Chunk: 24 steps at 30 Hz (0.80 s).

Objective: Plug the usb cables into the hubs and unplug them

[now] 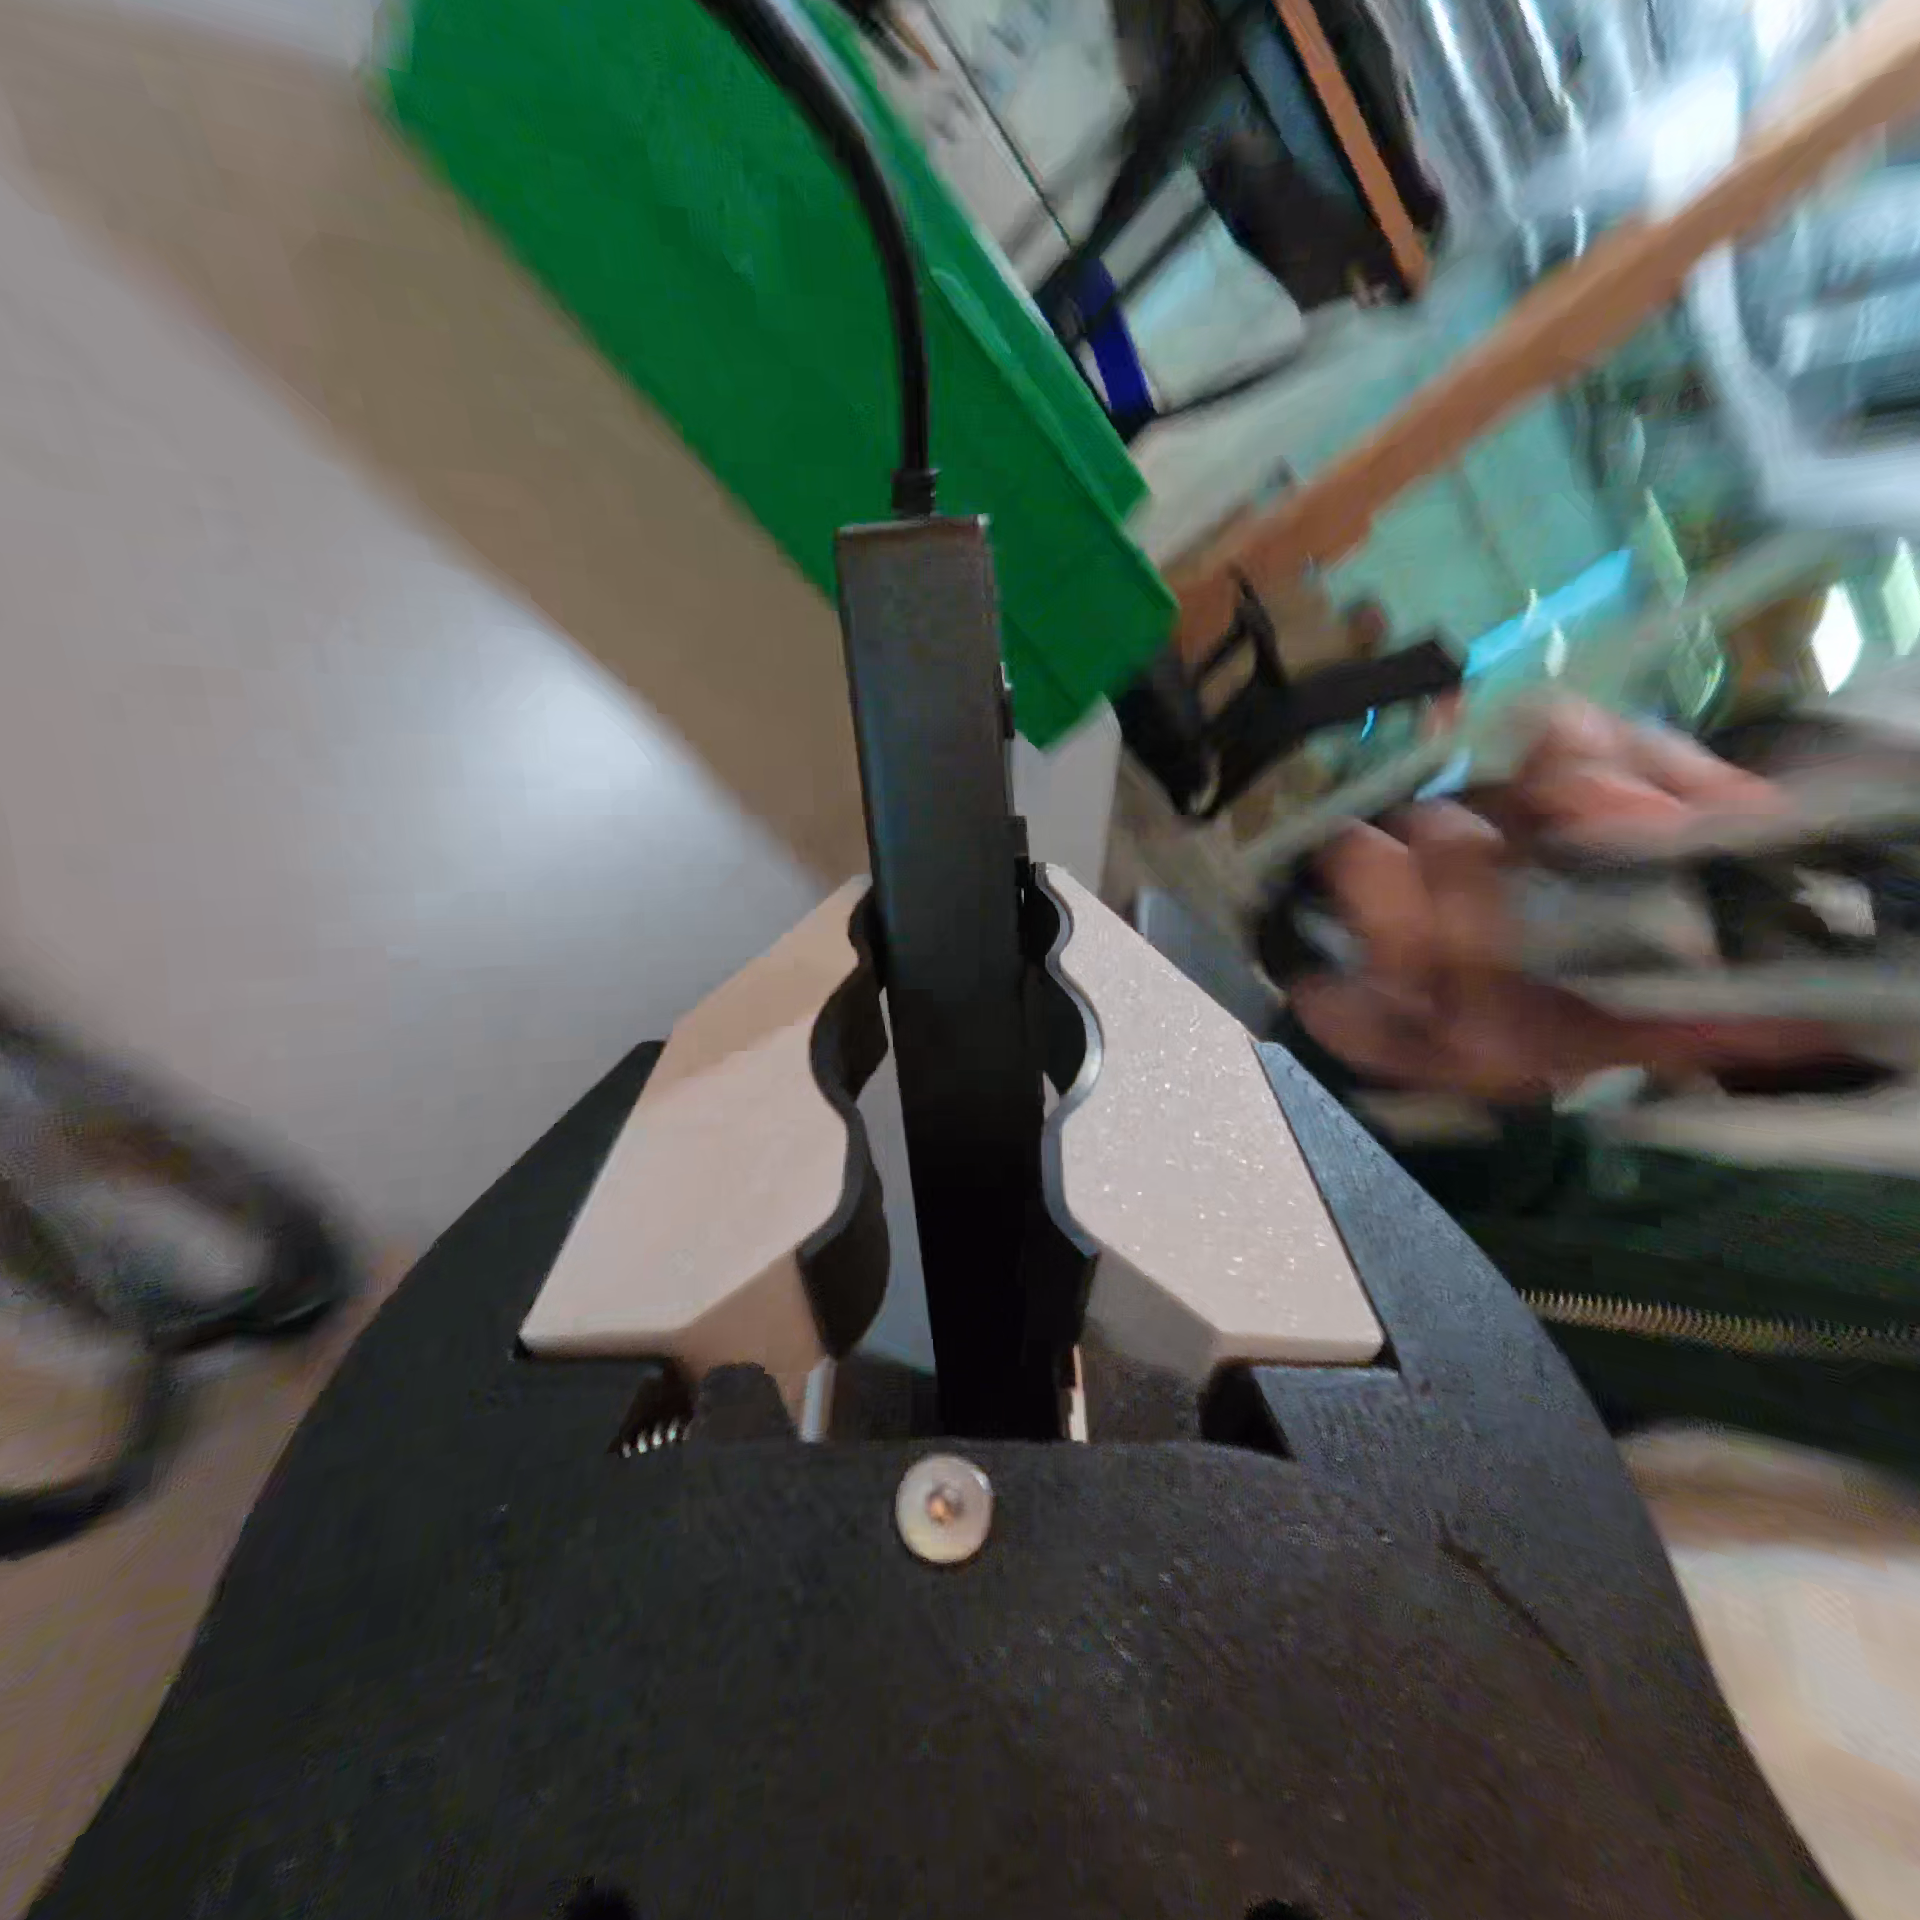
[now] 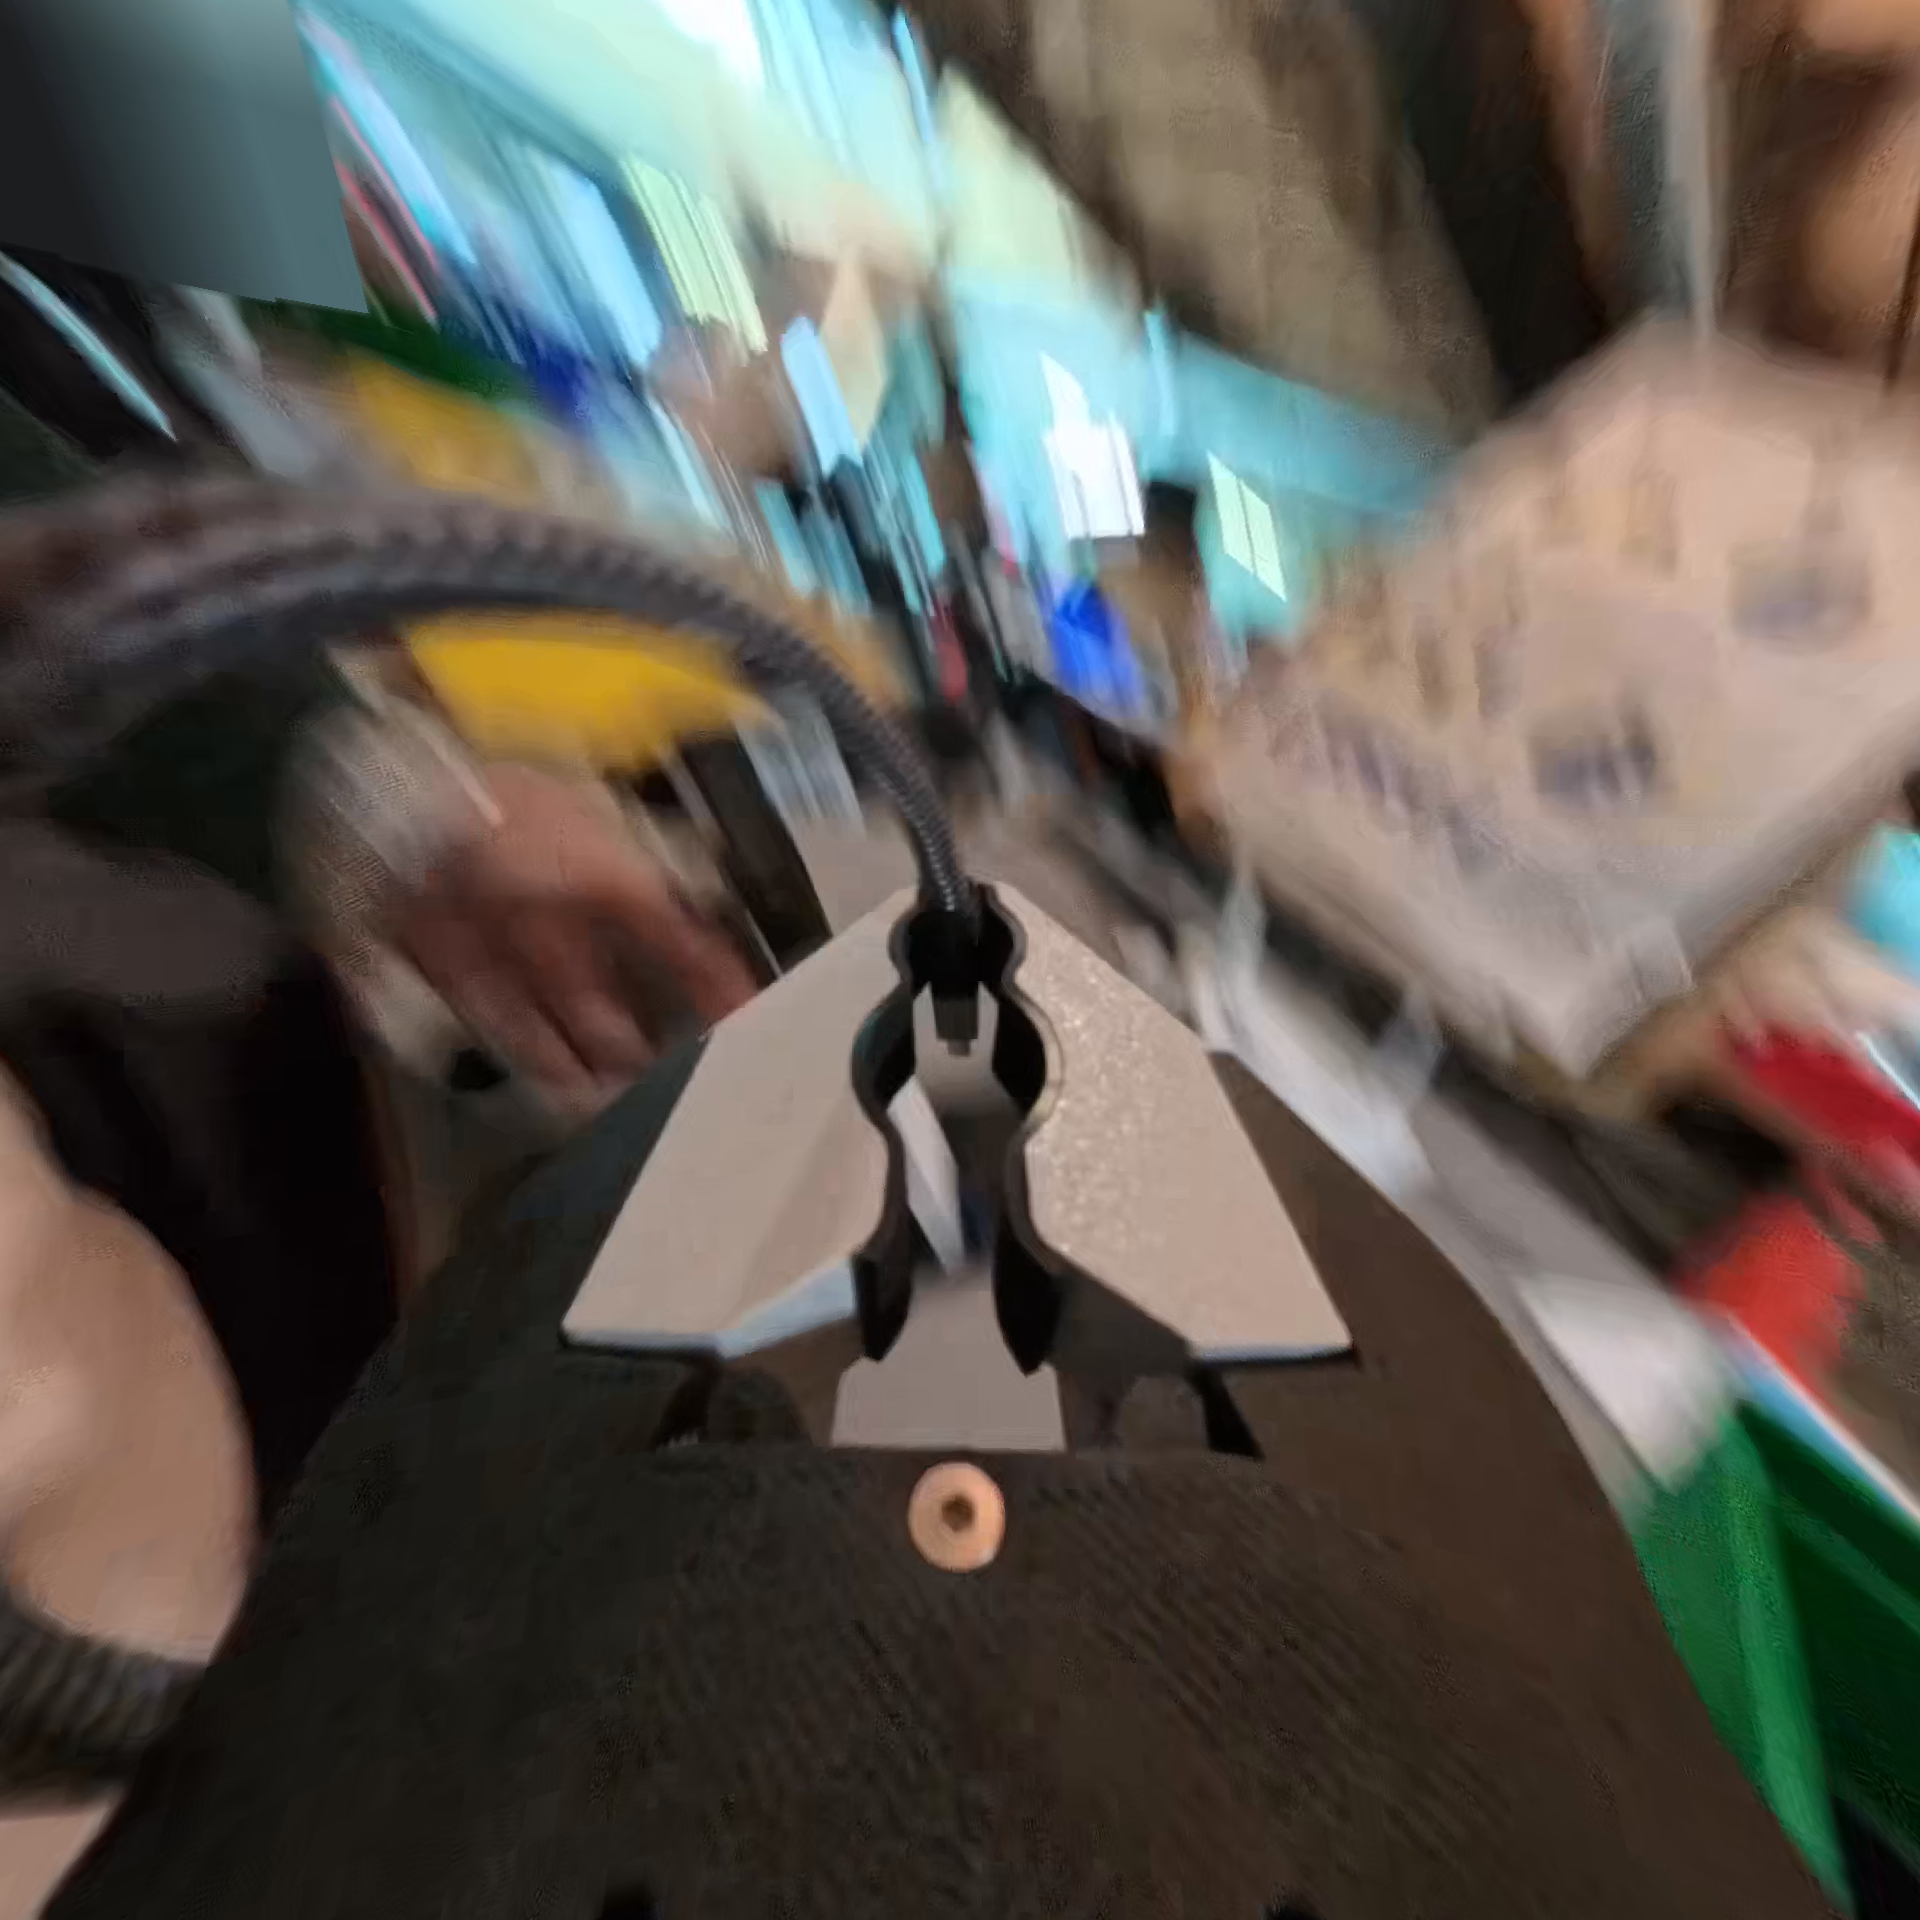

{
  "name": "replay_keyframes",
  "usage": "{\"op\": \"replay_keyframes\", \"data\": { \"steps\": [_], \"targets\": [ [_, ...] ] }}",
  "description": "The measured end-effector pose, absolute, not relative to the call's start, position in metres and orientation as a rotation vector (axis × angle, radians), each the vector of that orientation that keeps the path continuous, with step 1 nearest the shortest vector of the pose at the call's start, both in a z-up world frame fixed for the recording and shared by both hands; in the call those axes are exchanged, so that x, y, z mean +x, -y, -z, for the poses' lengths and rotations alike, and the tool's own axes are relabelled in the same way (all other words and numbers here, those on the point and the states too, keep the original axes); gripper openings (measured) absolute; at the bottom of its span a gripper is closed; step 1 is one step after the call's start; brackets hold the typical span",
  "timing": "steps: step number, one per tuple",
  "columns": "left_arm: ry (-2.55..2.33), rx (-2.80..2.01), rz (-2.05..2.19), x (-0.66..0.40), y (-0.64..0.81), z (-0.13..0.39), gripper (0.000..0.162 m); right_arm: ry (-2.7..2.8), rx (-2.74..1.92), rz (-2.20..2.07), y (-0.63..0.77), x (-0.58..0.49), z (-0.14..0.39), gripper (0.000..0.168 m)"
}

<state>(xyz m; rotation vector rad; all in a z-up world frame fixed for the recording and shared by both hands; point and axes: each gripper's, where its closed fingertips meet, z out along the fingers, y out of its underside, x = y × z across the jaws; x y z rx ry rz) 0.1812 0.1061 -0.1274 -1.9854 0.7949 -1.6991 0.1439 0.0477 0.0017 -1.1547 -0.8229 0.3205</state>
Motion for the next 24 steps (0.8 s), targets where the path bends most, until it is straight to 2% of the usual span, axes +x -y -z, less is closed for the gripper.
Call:
{"op": "replay_keyframes", "data": {
  "steps": [2,4,6,9,12,17,21,24],
  "targets": [
    [-0.454,-1.98,1.994,0.162,-0.132,0.115,0.021,0.806,-1.093,-0.308,-0.027,0.127,-0.039,0.007],
    [-0.681,-1.827,1.828,0.154,-0.126,0.079,0.022,0.801,-1.077,-0.083,-0.03,0.143,-0.047,0.007],
    [-0.754,-1.734,1.741,0.152,-0.124,0.057,0.021,0.73,-1.095,-0.09,-0.037,0.167,-0.046,0.007],
    [-0.735,-1.718,1.76,0.15,-0.128,0.064,0.021,0.55,-1.111,-0.072,-0.051,0.217,-0.06,0.007],
    [-0.662,-1.729,1.863,0.149,-0.13,0.075,0.021,0.286,-1.172,0.128,-0.066,0.304,-0.066,0.007],
    [-0.763,-1.669,1.881,0.154,-0.117,0.069,0.022,-0.057,-1.286,0.573,-0.072,0.445,-0.04,0.008],
    [-0.743,-1.678,1.965,0.16,-0.108,0.071,0.022,-0.172,-1.405,0.766,-0.089,0.501,-0.012,0.008],
    [-0.776,-1.688,1.973,0.164,-0.1,0.075,0.022,-0.118,-1.69,0.961,-0.11,0.526,0.047,0.014]
  ]
}}
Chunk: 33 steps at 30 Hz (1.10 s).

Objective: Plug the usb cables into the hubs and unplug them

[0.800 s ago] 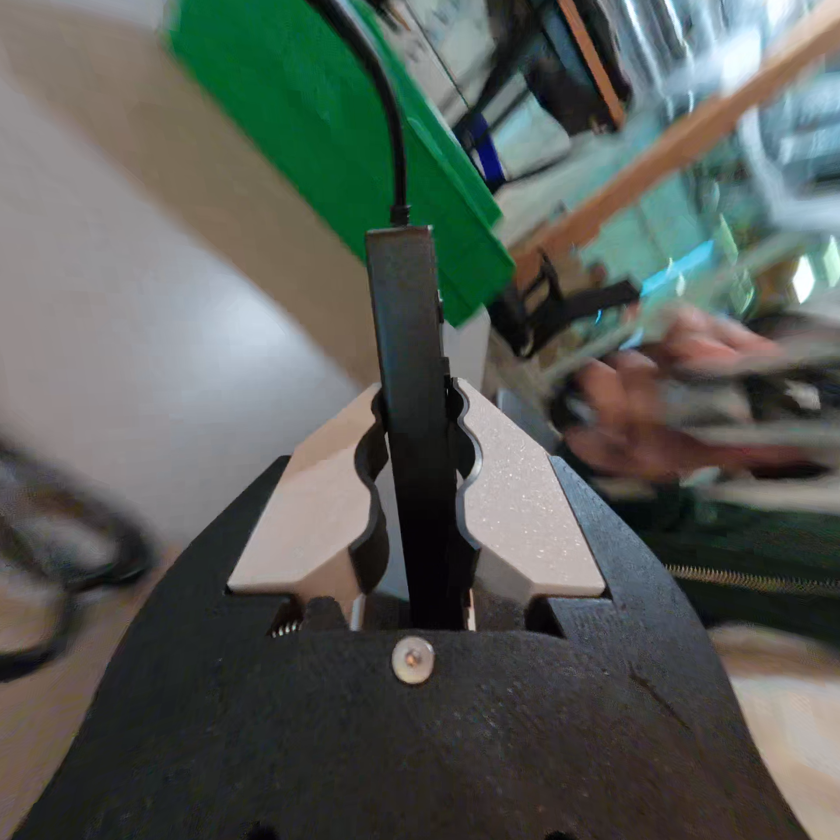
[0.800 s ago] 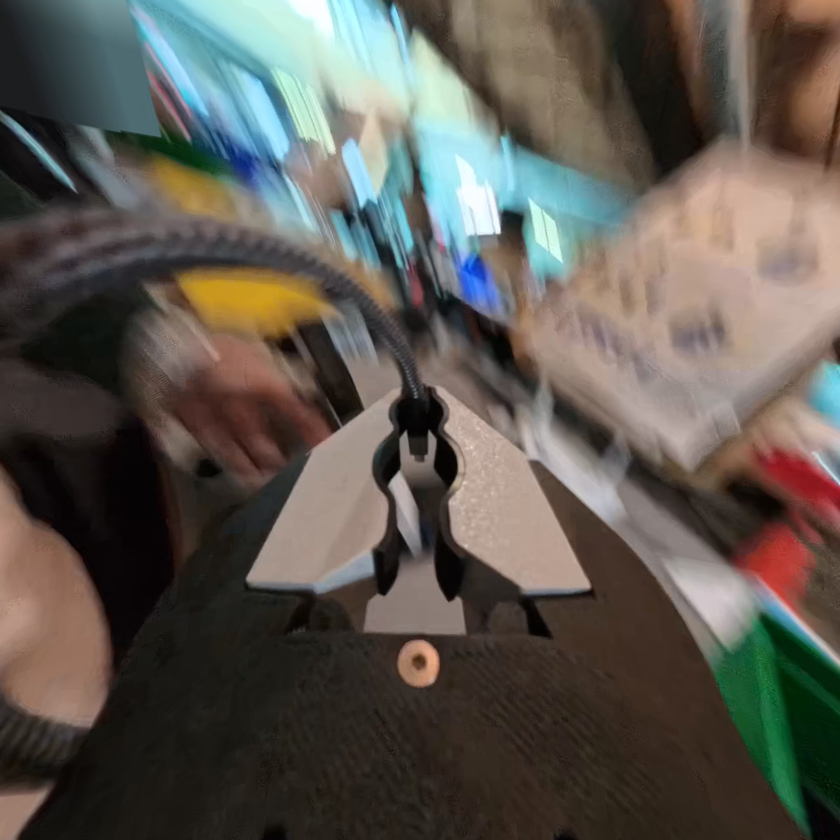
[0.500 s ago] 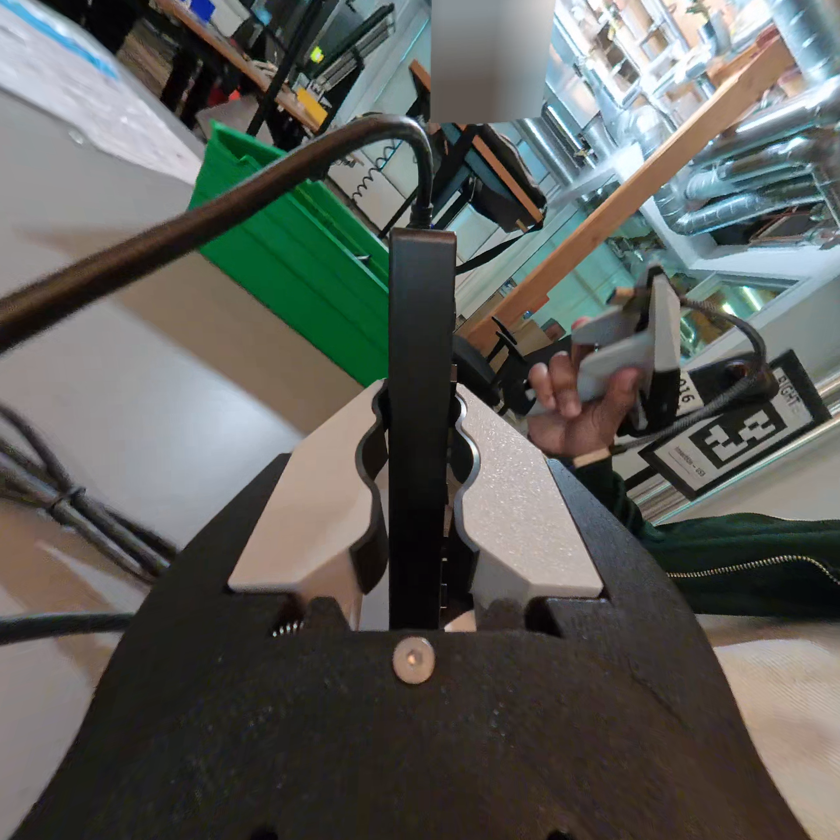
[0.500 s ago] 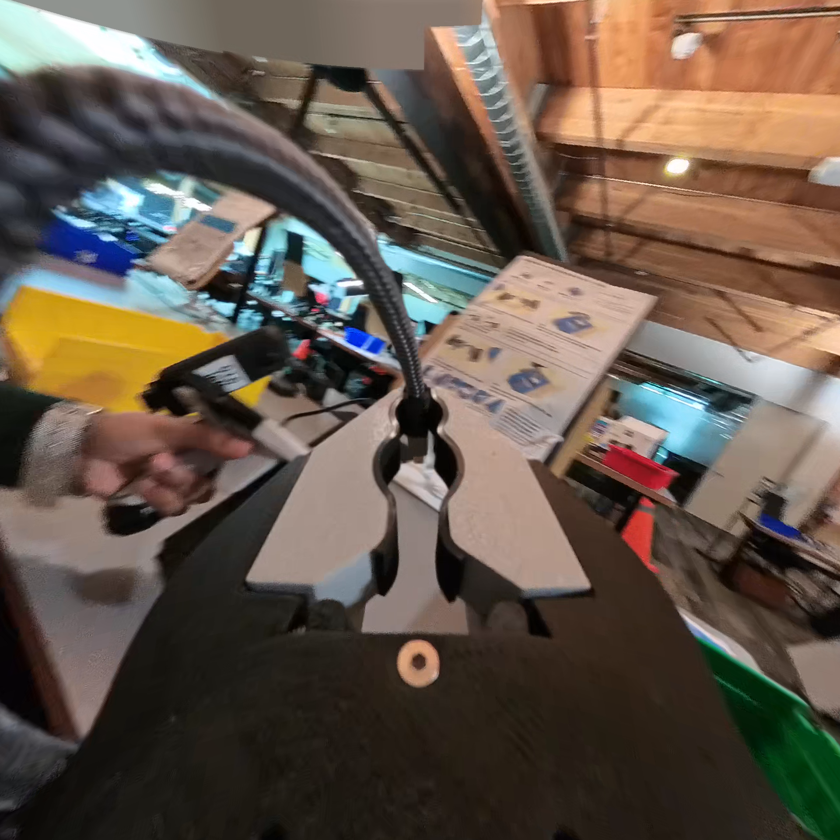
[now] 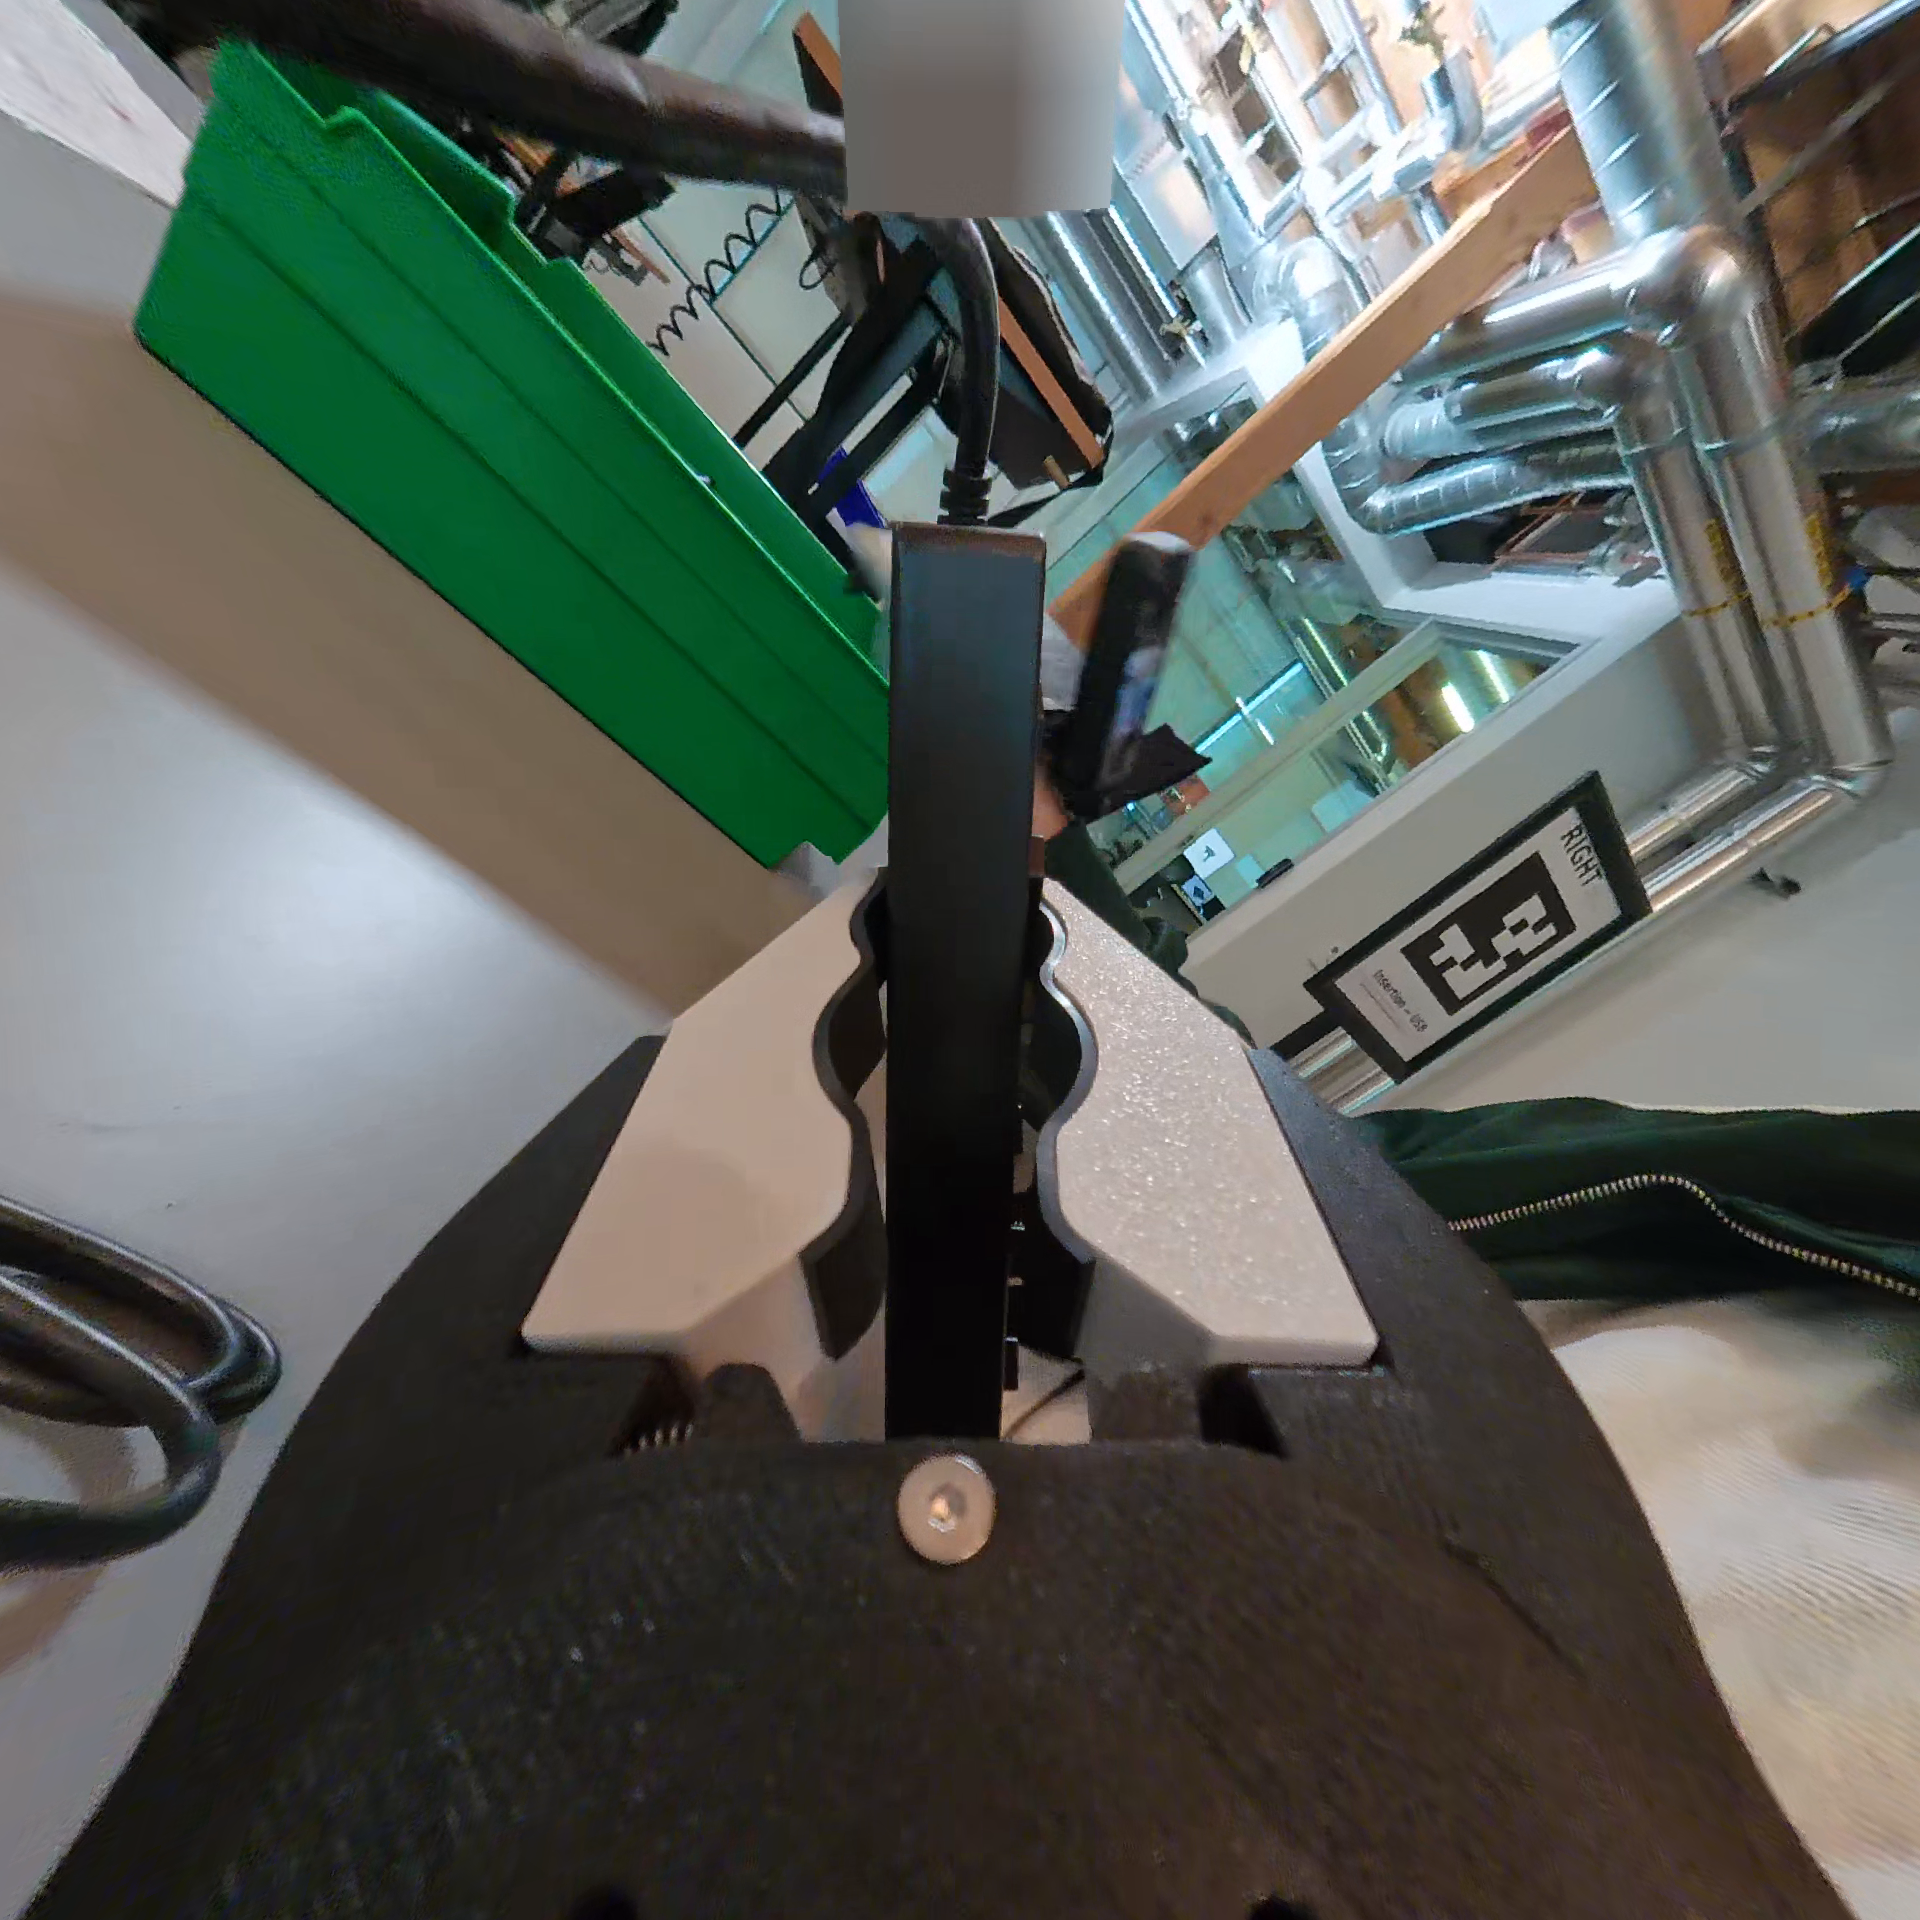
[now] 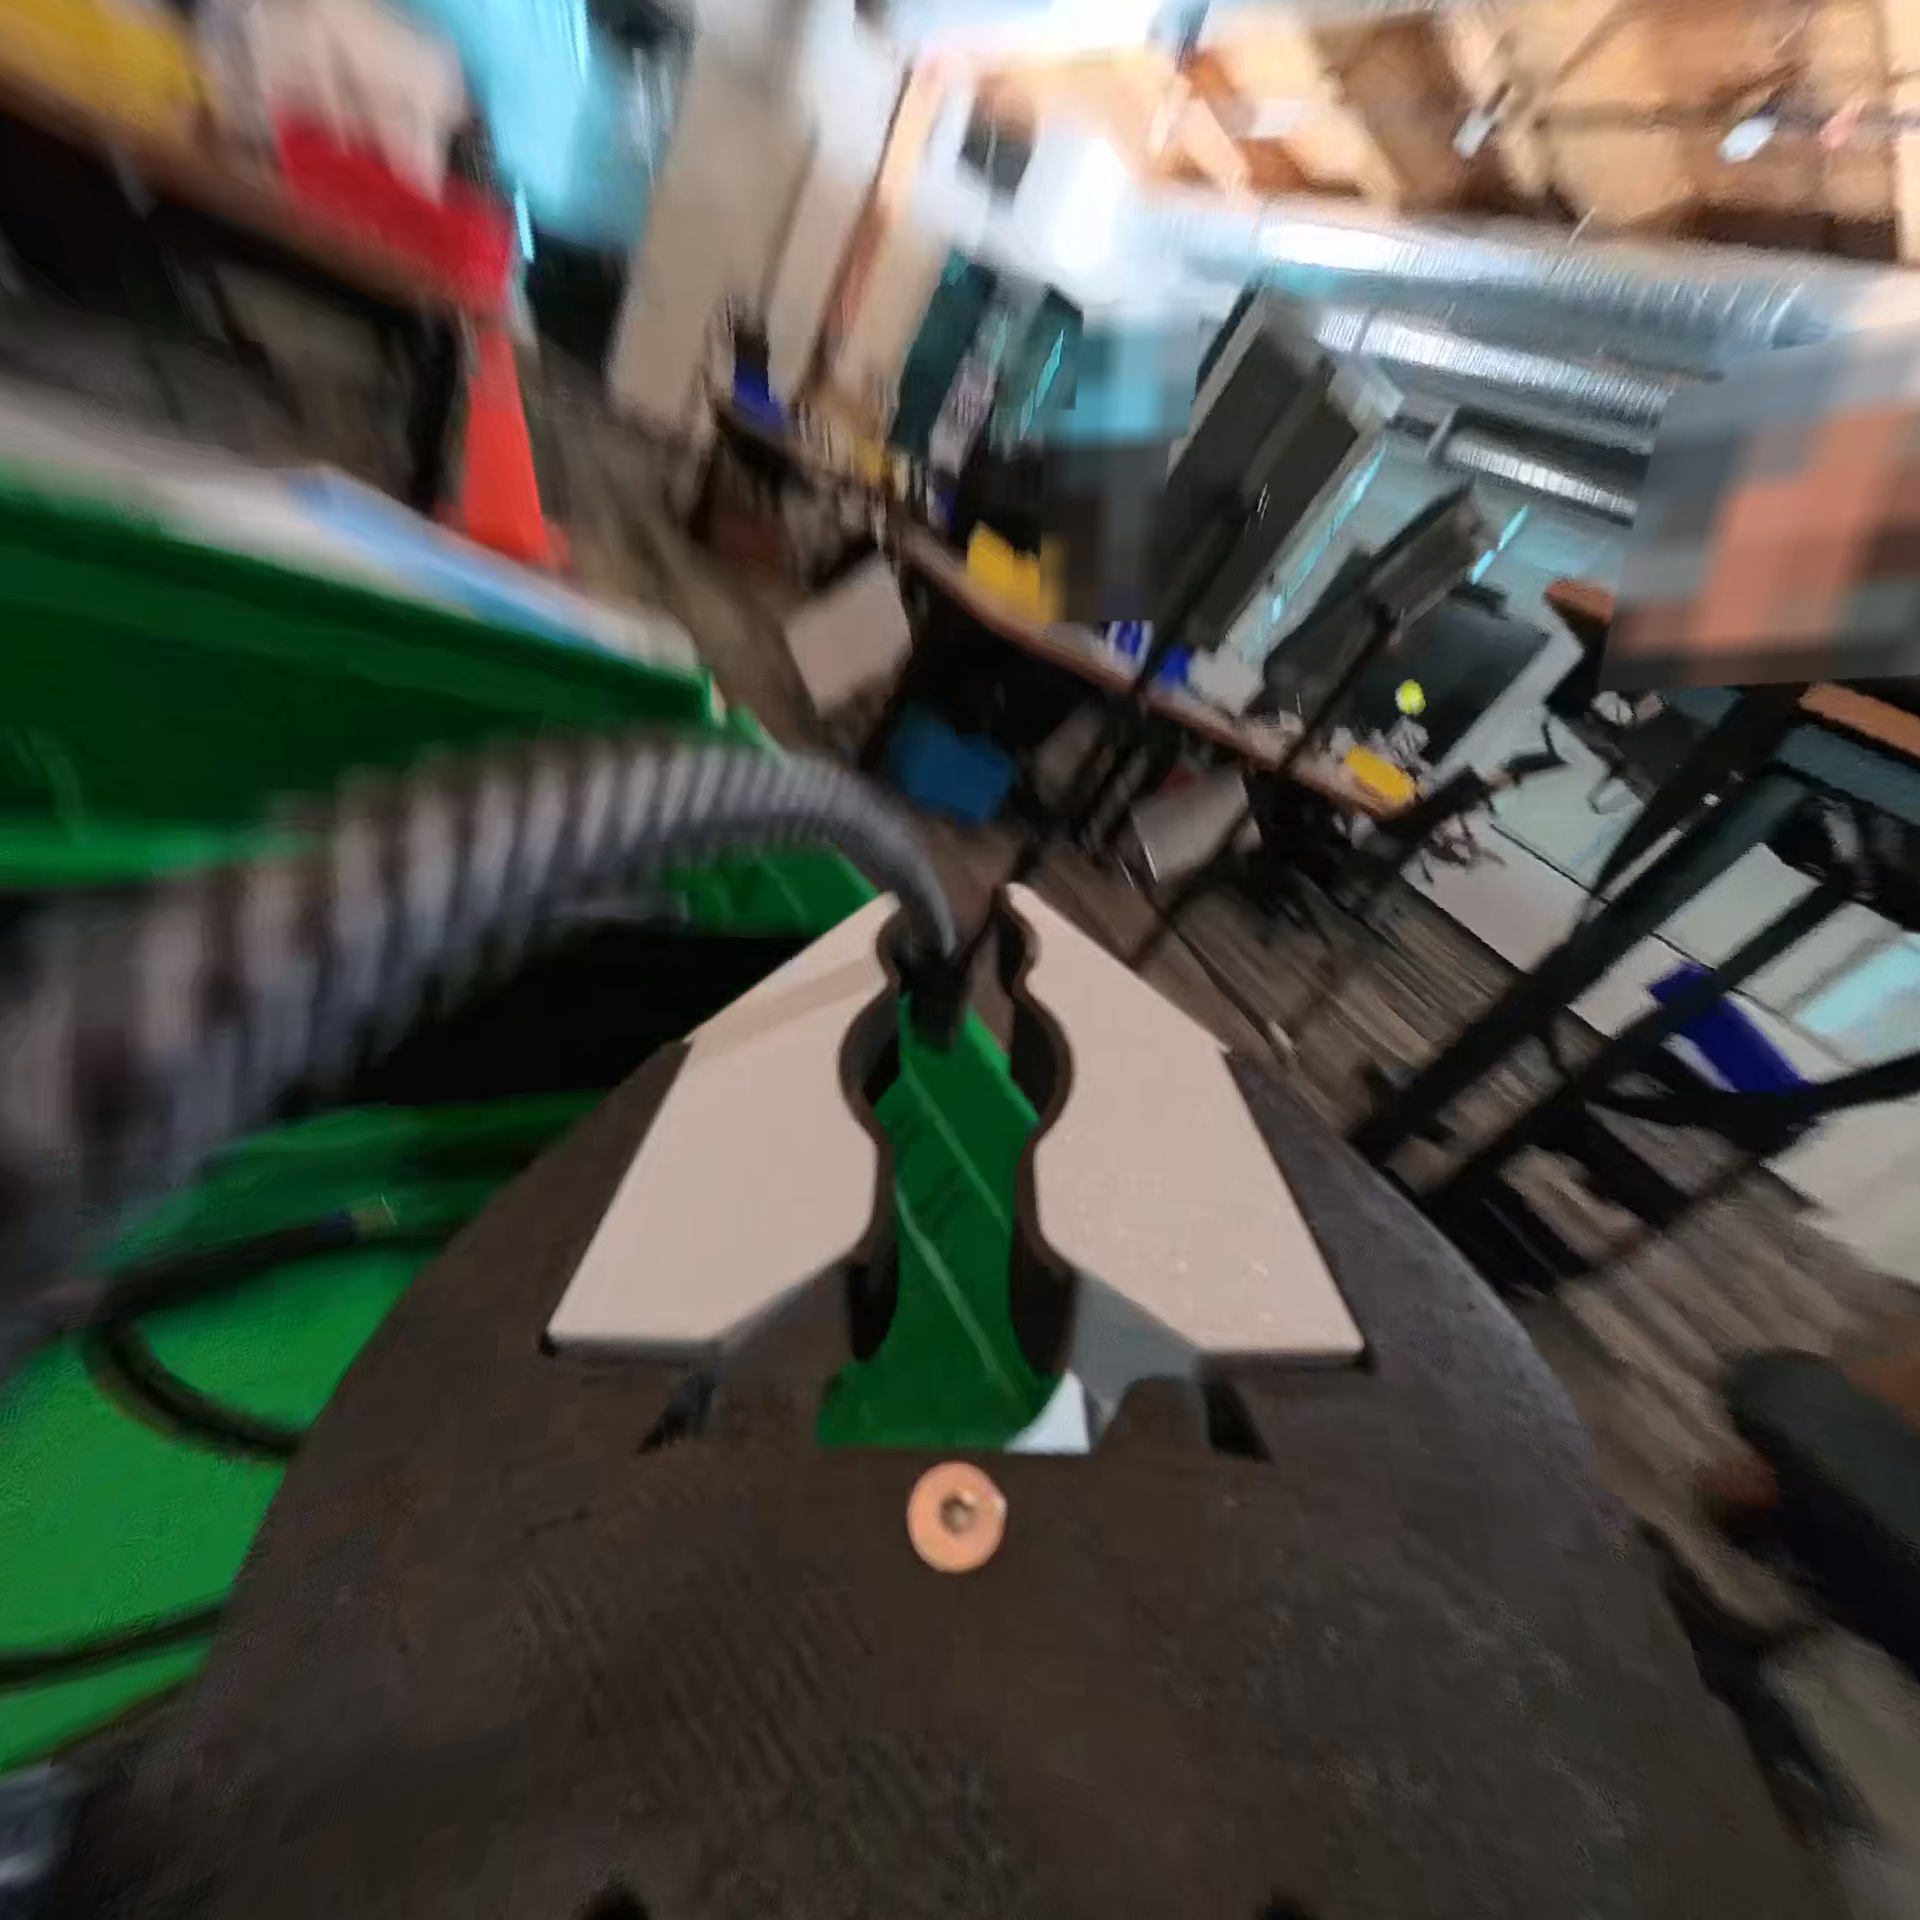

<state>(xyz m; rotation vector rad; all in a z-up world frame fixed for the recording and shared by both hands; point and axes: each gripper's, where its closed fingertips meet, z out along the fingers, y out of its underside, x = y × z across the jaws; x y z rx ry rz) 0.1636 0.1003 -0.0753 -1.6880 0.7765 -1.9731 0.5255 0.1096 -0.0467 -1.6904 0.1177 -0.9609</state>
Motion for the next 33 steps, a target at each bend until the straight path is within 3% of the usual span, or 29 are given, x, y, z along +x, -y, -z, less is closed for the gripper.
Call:
{"op": "replay_keyframes", "data": {
  "steps": [3,4,10,18,22,28,31,33],
  "targets": [
    [-0.799,-1.676,1.974,0.164,-0.097,0.074,0.022,0.098,-2.001,1.107,-0.114,0.526,0.106,0.049],
    [-0.797,-1.674,1.974,0.164,-0.097,0.073,0.022,0.142,-2.001,1.164,-0.113,0.524,0.105,0.035],
    [-0.736,-1.68,1.987,0.158,-0.109,0.076,0.021,0.204,-2.058,1.108,-0.09,0.506,0.093,0.061],
    [-0.599,-1.712,1.913,0.139,-0.146,0.072,0.022,-0.171,-1.808,0.016,-0.104,0.431,0.035,0.059],
    [-0.565,-1.821,1.695,0.119,-0.18,0.087,0.022,-0.019,-1.72,0.056,-0.108,0.391,0.018,0.047],
    [-0.575,-2.001,1.423,0.099,-0.208,0.12,0.026,0.296,-1.66,0.027,-0.117,0.288,0.023,0.042],
    [-0.59,-2.083,1.273,0.091,-0.217,0.133,0.056,0.375,-1.673,-0.021,-0.118,0.257,0.034,0.041],
    [-0.656,-2.107,1.142,0.086,-0.219,0.138,0.067,0.401,-1.684,-0.03,-0.119,0.248,0.041,0.041]
  ]
}}
